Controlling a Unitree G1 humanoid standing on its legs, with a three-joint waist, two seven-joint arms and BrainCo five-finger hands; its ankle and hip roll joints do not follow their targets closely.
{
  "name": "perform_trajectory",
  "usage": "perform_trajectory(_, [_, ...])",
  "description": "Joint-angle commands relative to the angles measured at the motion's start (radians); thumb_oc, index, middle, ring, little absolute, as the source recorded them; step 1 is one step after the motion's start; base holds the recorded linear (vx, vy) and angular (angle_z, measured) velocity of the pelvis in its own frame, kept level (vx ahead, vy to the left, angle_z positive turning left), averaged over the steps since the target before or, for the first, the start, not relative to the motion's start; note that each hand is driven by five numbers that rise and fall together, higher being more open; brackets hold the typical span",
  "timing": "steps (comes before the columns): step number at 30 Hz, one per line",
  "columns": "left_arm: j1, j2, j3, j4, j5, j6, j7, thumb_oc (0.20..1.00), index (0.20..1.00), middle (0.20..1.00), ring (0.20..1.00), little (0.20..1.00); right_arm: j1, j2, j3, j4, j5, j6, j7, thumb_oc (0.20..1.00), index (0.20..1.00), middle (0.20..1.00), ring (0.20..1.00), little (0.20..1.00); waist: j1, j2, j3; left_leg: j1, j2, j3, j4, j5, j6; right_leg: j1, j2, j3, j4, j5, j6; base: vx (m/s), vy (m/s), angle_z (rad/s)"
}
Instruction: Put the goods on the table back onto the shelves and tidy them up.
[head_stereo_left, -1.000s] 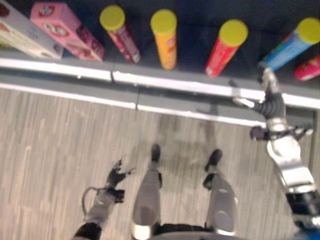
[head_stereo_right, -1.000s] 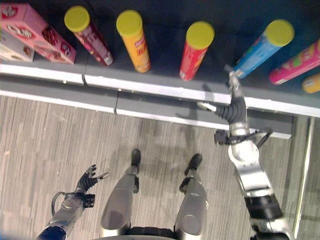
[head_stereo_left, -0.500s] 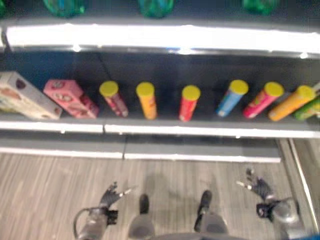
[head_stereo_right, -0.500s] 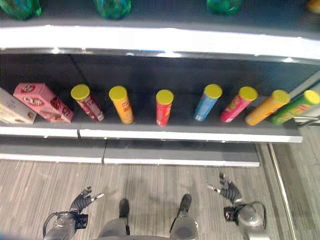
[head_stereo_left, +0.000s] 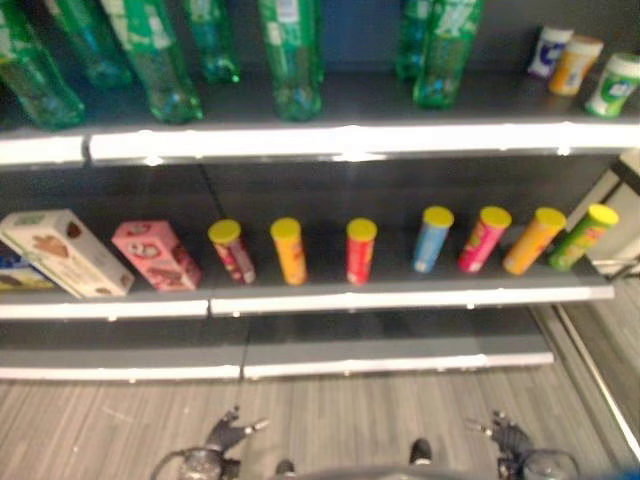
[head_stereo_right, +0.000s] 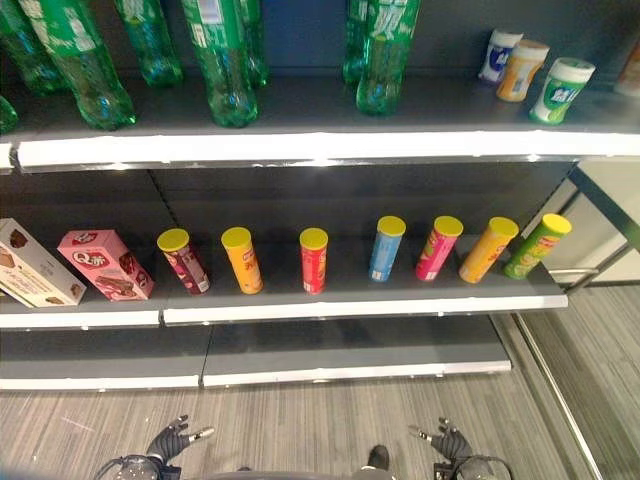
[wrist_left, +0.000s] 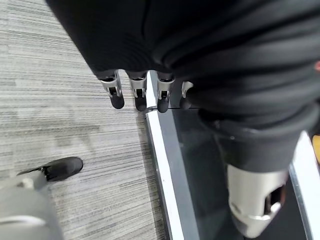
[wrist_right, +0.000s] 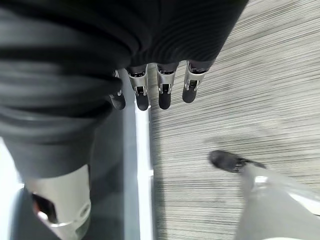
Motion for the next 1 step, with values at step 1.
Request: perform_trajectory(1, [-0.045,0.010,0.000,0.019,0.036,-0.017,0.021,1.000,1.000,1.000,1.000,1.000,-0.057,0.000,0.019,-0.008,-0.022,-0.013,-0.005,1.000,1.000,1.000,1.000,1.000,0.013,-0.002,0.045,-0.010,0.032,0.028,0.028,-0.066,-0.032,0.028,-0.091,-0.024,0.101,-0.072,0.091,0.00,0.000,0.00])
